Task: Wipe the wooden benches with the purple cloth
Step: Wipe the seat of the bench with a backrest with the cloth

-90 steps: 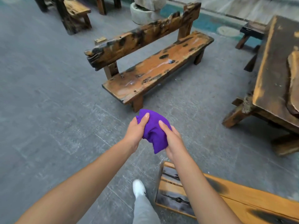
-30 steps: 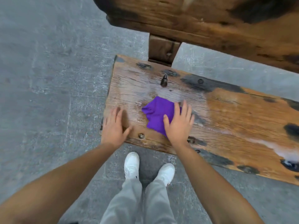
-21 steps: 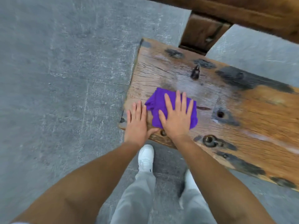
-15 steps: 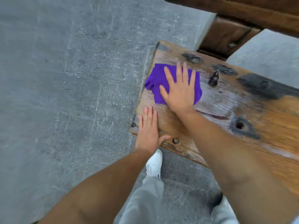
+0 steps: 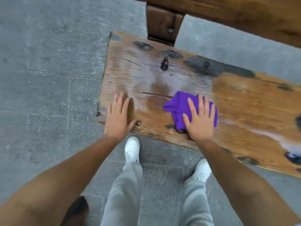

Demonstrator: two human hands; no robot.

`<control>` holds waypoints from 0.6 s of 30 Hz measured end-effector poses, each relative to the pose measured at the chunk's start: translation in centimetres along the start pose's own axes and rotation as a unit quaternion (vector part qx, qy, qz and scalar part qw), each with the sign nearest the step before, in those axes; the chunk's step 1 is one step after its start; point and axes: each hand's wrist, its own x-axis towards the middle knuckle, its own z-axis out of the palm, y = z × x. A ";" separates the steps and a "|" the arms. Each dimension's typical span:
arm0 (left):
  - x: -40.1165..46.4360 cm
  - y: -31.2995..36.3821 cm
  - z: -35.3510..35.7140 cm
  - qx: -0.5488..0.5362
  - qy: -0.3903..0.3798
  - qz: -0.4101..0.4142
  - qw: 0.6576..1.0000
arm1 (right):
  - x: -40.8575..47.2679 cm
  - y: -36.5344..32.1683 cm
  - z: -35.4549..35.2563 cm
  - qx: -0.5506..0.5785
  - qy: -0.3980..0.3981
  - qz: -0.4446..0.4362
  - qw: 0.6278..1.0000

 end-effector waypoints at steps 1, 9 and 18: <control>-0.6 1.8 0.3 -0.006 -0.002 0.059 0.998 | -1.9 2.3 -1.0 -0.009 -0.008 0.024 1.000; -1.0 12.7 5.1 0.037 -0.070 0.000 0.997 | 0.1 -2.3 -0.6 0.048 0.032 0.104 0.993; -0.5 18.5 6.1 0.036 0.010 0.130 0.991 | -7.8 14.9 0.1 0.073 0.080 0.073 0.992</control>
